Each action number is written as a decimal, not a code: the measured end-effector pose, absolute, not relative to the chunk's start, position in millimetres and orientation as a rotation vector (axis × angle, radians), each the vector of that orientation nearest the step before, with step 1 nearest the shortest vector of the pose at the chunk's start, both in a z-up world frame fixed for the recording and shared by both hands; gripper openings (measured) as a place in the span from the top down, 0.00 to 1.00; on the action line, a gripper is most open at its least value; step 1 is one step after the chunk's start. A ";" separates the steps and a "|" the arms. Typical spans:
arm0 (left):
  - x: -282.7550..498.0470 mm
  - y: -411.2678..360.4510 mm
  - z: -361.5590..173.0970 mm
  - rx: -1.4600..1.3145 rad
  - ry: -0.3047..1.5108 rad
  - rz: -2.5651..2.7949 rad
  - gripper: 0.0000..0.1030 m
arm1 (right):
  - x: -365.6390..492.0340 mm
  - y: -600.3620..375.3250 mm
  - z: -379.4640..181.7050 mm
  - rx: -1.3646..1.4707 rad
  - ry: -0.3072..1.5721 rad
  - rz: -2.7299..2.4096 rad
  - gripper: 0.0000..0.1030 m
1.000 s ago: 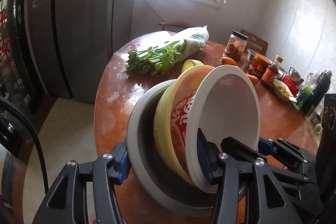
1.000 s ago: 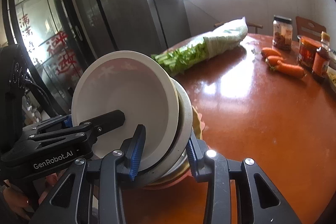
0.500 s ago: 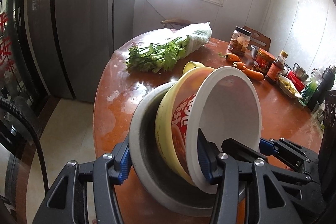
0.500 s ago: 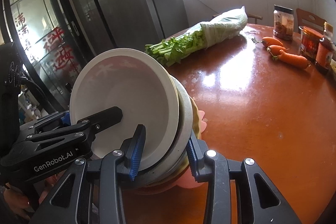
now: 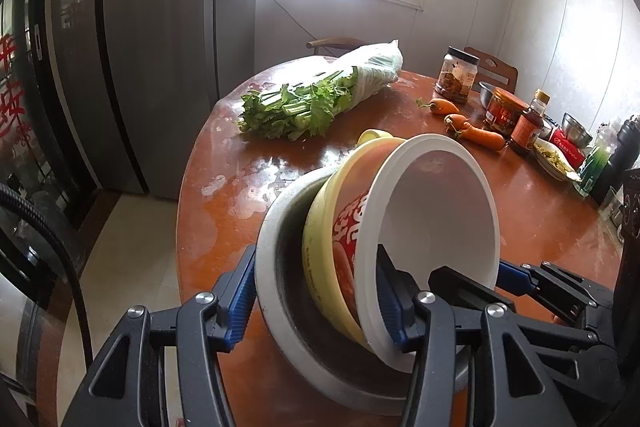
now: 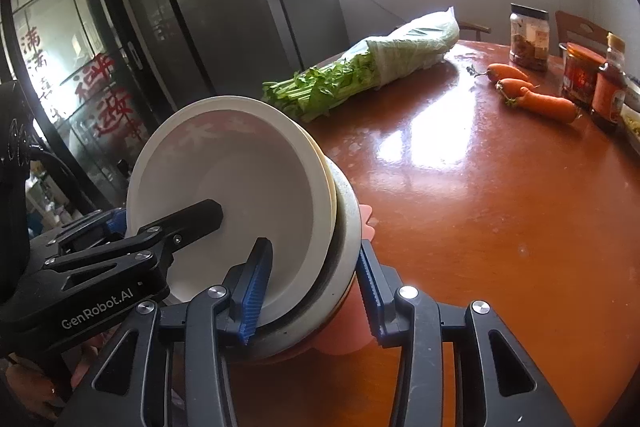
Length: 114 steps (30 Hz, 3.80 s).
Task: Organize plates and bowls
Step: 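Carry the nested bowls with the left gripper over the plate stack, then lower the nested bowls onto the plate stack and open the left gripper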
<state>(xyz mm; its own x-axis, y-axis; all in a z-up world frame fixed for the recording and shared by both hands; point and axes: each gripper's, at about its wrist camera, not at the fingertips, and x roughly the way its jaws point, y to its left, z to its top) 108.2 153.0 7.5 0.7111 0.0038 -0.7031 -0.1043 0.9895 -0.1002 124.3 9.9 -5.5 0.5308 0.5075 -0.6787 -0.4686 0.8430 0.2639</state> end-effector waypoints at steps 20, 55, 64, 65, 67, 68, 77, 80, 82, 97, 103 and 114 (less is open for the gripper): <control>103.2 152.9 12.3 -0.135 0.776 0.072 0.47 | 115.5 0.5 8.8 0.055 0.791 0.567 0.46; 130.7 149.1 -13.6 -0.187 0.881 0.030 0.26 | 131.3 -12.2 -6.2 0.115 0.846 0.550 0.35; 156.8 120.9 -14.3 -0.153 0.880 -0.010 0.26 | 146.3 -42.6 -10.3 0.149 0.836 0.497 0.35; 159.9 117.1 -14.1 -0.148 0.879 -0.017 0.26 | 147.5 -45.6 -10.0 0.150 0.834 0.488 0.35; 164.9 108.7 -14.5 -0.141 0.874 -0.030 0.26 | 150.4 -54.7 -10.0 0.156 0.831 0.466 0.35; 166.0 105.8 -14.9 -0.139 0.871 -0.035 0.26 | 151.5 -58.1 -10.3 0.157 0.832 0.459 0.35; 145.8 111.1 5.0 -0.108 0.796 0.073 0.26 | 139.2 -74.4 9.0 0.148 0.767 0.459 0.32; 132.1 114.3 13.1 -0.123 0.778 0.068 0.25 | 126.0 -77.9 19.1 0.124 0.718 0.458 0.29; 124.3 113.7 16.6 -0.117 0.768 0.075 0.25 | 117.5 -80.9 24.1 0.113 0.692 0.454 0.28; 96.8 95.7 25.4 -0.096 0.691 0.187 0.13 | 87.0 -92.7 18.5 0.053 0.679 0.407 0.26; 115.2 105.4 26.1 -0.097 0.682 0.225 0.13 | 108.8 -80.6 15.7 0.079 0.674 0.415 0.26; 98.0 113.7 41.5 -0.125 0.551 0.170 0.12 | 114.8 -92.4 19.8 0.111 0.636 0.411 0.25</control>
<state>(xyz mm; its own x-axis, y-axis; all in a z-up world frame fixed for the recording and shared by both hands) 98.0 113.7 41.5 0.8386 0.1272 -0.5297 -0.1943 0.9783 -0.0727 114.8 -92.4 19.8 0.7269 0.4059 -0.5540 -0.3383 0.9136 0.2254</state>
